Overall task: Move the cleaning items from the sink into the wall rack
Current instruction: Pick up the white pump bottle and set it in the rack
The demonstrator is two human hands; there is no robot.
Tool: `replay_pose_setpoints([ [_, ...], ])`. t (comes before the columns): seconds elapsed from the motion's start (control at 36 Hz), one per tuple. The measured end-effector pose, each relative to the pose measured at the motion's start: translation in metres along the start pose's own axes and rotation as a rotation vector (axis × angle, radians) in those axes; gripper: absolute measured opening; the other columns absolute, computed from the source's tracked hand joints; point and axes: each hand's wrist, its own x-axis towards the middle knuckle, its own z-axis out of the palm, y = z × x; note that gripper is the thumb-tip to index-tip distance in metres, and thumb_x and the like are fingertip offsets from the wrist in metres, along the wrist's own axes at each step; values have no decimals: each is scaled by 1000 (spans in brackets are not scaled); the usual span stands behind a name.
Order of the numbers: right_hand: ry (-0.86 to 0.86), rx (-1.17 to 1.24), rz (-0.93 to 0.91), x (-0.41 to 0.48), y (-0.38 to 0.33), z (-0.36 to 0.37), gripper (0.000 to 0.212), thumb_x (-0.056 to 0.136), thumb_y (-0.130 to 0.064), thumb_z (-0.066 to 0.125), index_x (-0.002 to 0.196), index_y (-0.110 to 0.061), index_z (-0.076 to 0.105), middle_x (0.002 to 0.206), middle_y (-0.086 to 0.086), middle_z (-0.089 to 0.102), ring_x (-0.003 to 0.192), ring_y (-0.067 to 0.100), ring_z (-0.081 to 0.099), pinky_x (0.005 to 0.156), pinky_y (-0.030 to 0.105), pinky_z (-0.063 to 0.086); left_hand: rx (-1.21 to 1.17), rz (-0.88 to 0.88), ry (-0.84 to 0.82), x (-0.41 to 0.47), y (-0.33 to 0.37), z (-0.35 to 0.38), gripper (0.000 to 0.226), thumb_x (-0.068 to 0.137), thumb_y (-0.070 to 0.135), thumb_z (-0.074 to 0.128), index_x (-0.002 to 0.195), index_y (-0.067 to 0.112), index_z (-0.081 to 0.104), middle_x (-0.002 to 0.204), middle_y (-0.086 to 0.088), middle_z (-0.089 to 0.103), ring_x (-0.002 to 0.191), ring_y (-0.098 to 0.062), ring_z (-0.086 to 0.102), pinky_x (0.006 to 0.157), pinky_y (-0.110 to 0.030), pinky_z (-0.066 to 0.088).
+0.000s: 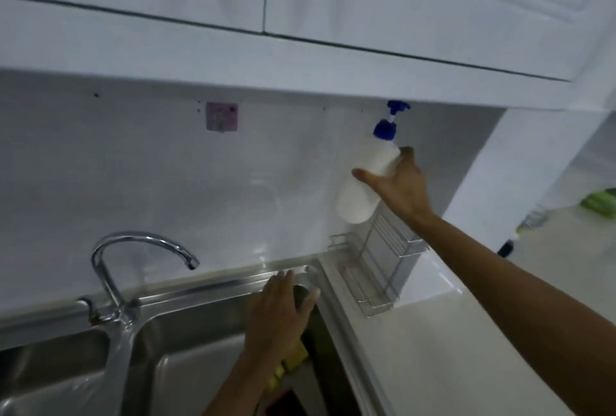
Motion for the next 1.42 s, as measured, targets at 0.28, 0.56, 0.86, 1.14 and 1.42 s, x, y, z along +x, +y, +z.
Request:
replay_pose_setpoints([
  [0.28, 81, -101, 114, 77, 37, -18, 97, 63, -59, 82, 135, -14, 35, 123, 5, 58, 101, 23, 62, 77, 37, 57, -309, 105, -61, 105, 104, -3, 88, 96, 77, 23, 164, 20, 18, 170, -7, 26, 154, -29, 29, 124, -52, 17],
  [0.56, 99, -125, 173, 86, 69, 8, 95, 69, -55, 81, 139, -14, 32, 126, 6, 57, 107, 25, 63, 82, 42, 59, -574, 79, -164, 144, 138, 21, 94, 95, 77, 30, 165, 20, 8, 173, -8, 15, 157, -30, 21, 126, -58, 18],
  [0.86, 160, -118, 156, 98, 72, 26, 98, 72, -55, 78, 145, -17, 25, 123, 3, 55, 94, 15, 51, 72, 33, 49, -694, 132, -239, 151, 158, 45, 94, 98, 63, 47, 165, 21, -2, 174, -7, 8, 157, -32, 22, 125, -47, 24],
  [1.14, 85, -363, 99, 92, 81, 41, 102, 68, -63, 79, 142, -9, 35, 126, 14, 52, 106, 31, 59, 75, 36, 48, -652, 131, -196, 154, 165, 56, 85, 103, 52, 48, 165, 17, 3, 173, -9, 13, 157, -32, 23, 124, -42, 24],
  [1.42, 93, -286, 109, 100, 84, 60, 97, 72, -55, 81, 140, -3, 37, 131, 14, 50, 116, 28, 55, 85, 30, 43, -654, 115, -181, 173, 157, 74, 78, 104, 62, 28, 165, 21, 2, 174, -4, 3, 160, -27, 11, 126, -44, 16],
])
